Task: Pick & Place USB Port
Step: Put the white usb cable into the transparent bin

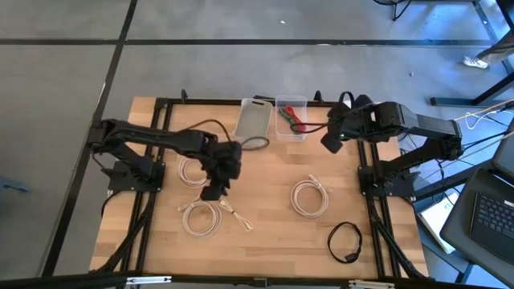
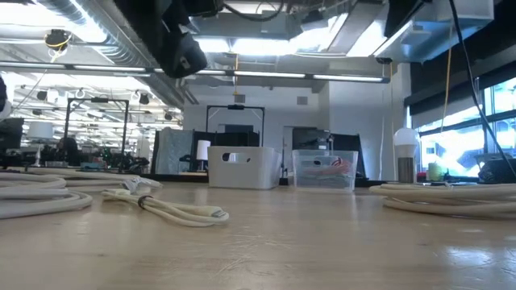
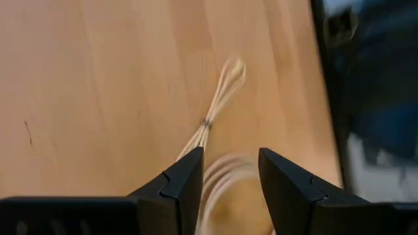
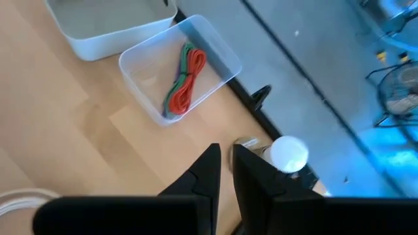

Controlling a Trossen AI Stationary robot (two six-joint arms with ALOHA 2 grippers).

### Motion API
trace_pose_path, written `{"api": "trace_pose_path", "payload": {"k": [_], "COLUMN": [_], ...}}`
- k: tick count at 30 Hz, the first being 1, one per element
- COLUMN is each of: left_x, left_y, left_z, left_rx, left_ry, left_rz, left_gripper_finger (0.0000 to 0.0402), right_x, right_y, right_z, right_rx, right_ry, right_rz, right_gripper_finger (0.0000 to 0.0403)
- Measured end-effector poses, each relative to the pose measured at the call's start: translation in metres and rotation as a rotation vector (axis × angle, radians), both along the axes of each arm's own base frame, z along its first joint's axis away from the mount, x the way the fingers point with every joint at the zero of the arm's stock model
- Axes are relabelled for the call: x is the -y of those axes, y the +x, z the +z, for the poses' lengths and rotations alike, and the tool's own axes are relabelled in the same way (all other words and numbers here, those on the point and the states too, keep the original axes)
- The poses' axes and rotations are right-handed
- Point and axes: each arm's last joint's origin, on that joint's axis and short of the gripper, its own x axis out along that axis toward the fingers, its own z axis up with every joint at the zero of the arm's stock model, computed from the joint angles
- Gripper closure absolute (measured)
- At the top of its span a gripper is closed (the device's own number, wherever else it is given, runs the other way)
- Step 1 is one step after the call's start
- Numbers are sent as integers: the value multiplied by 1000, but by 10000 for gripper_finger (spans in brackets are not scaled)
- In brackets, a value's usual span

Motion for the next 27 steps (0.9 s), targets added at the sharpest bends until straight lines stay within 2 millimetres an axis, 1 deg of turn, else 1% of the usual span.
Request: {"api": "trace_pose_path", "payload": {"k": [2, 7, 11, 16, 21, 27], "left_x": [6, 16, 28, 43, 54, 61], "left_y": [6, 25, 40, 50, 60, 77], "left_z": [-5, -28, -46, -70, -86, -97], "left_rx": [-30, -117, -130, -138, -99, 12], "left_ry": [68, 208, 237, 255, 263, 267], "left_rz": [-81, -263, -417, -569, -616, -575], "left_gripper_finger": [260, 260, 260, 260, 260, 261], "right_x": [1, 3, 3, 3, 3, 3], "right_y": [0, 0, 0, 0, 0, 1], "right_z": [0, 0, 0, 0, 0, 1], "right_rx": [1, -2, -13, -14, -13, -8], "right_ry": [-12, -15, -19, -20, -20, -32], "right_rz": [-1, -3, 10, 10, 10, 12], "right_gripper_finger": [360, 360, 360, 360, 360, 360]}}
